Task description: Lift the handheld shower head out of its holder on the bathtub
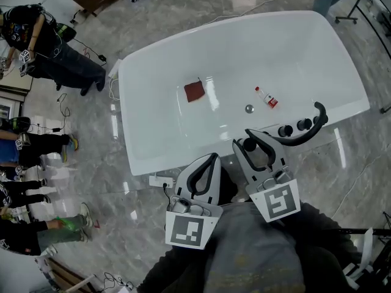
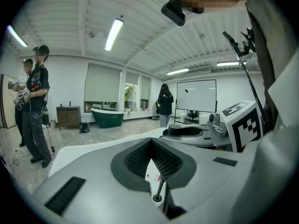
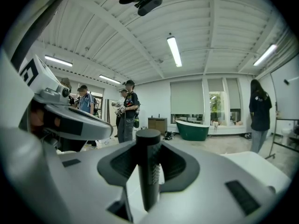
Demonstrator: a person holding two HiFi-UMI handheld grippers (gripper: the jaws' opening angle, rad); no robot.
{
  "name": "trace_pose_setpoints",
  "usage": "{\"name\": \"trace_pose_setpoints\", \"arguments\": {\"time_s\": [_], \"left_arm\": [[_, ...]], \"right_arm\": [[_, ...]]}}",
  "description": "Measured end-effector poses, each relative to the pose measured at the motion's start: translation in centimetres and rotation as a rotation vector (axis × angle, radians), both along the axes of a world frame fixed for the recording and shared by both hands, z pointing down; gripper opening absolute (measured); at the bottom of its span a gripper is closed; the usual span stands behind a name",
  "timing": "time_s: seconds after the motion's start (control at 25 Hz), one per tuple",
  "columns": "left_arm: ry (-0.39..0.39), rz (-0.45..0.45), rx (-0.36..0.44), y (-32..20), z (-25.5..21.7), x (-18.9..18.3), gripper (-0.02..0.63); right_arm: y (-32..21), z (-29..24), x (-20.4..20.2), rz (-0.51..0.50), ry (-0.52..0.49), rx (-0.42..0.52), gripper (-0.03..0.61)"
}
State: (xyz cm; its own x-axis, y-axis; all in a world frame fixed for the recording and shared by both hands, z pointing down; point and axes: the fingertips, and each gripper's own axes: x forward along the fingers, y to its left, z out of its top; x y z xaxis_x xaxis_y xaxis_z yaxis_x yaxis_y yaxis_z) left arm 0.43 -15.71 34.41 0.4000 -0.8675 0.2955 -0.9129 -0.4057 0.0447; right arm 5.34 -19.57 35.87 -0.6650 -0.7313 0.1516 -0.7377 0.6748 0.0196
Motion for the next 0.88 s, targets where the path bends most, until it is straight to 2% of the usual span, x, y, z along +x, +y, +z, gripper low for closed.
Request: {"name": "trace_pose_setpoints", "arguments": {"time_s": [0.24, 0.88], "left_arm": [[0.005, -0.004, 0.036, 0.9, -4.3, -1.4, 0.002], [0.003, 0.003, 0.069, 1.6, -4.9, -1.6, 0.002]], "right_arm": [[1.2, -4.2, -1.6, -0.016, 0.005, 0.019, 0.133], [1.9, -4.7, -1.8, -0.020, -0.004, 0.040, 0.133]]}}
